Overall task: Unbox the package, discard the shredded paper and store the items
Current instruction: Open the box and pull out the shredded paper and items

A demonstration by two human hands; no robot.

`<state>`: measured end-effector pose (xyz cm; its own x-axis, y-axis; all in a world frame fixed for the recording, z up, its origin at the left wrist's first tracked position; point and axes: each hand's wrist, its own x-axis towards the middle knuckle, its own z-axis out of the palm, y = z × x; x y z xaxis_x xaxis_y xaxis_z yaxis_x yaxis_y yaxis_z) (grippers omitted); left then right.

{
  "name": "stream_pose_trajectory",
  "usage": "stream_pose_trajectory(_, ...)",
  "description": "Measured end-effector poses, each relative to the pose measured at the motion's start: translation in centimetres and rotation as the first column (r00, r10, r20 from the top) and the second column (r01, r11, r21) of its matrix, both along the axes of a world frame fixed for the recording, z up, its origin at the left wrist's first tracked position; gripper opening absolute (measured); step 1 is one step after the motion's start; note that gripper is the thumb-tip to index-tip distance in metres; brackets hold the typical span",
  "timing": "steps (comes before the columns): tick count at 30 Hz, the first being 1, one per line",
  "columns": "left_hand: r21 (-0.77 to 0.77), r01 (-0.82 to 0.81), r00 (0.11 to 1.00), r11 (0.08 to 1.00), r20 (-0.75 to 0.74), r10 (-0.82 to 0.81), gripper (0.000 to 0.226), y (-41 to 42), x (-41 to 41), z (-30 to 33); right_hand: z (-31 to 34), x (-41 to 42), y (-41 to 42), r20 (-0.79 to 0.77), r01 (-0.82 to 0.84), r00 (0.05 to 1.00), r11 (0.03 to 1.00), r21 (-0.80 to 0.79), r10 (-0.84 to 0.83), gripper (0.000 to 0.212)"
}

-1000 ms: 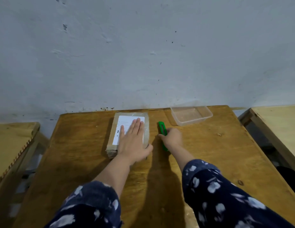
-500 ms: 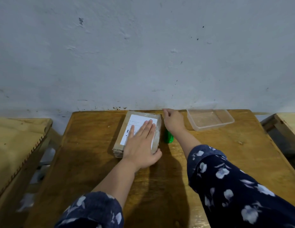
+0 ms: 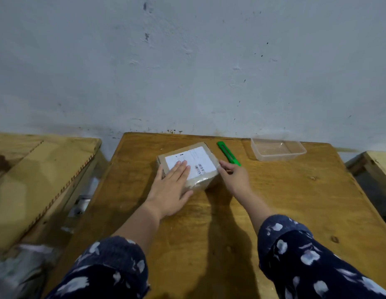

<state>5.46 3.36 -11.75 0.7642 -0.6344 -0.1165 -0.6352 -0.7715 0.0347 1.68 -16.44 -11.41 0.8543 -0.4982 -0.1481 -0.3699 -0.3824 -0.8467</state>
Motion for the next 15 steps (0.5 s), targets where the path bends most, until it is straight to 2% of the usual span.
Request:
stream_pose_trajectory(3, -0.051, -0.085, 0.996, 0.995, -0.023, 0.084, 0.066, 1.8, -2.8, -0.1, -0.5, -3.9, 2.2, 0.013, 0.014, 1.000, 1.000, -0.019, -0.014, 0.038)
stream_pose_trajectory(9, -0.139, -0.123, 0.992, 0.983, -0.037, 0.119, 0.062, 3.7, -6.7, -0.1, -1.6, -9.7, 5.5, -0.020, 0.011, 1.000, 0.997, -0.073, -0.013, 0.052)
stream_pose_trajectory(12, -0.244, -0.235, 0.972, 0.941, -0.032, 0.234, 0.070, 4.1, -7.2, -0.2, -1.3, -10.6, 5.4, -0.055, -0.037, 0.998, 0.990, -0.136, 0.030, 0.062)
stream_pose_trajectory(15, -0.294, -0.329, 0.944, 0.897, -0.099, 0.314, 0.077, 4.4, -7.3, -0.1, -0.3, -10.5, 4.9, -0.066, -0.093, 0.995, 0.970, -0.223, 0.081, 0.056)
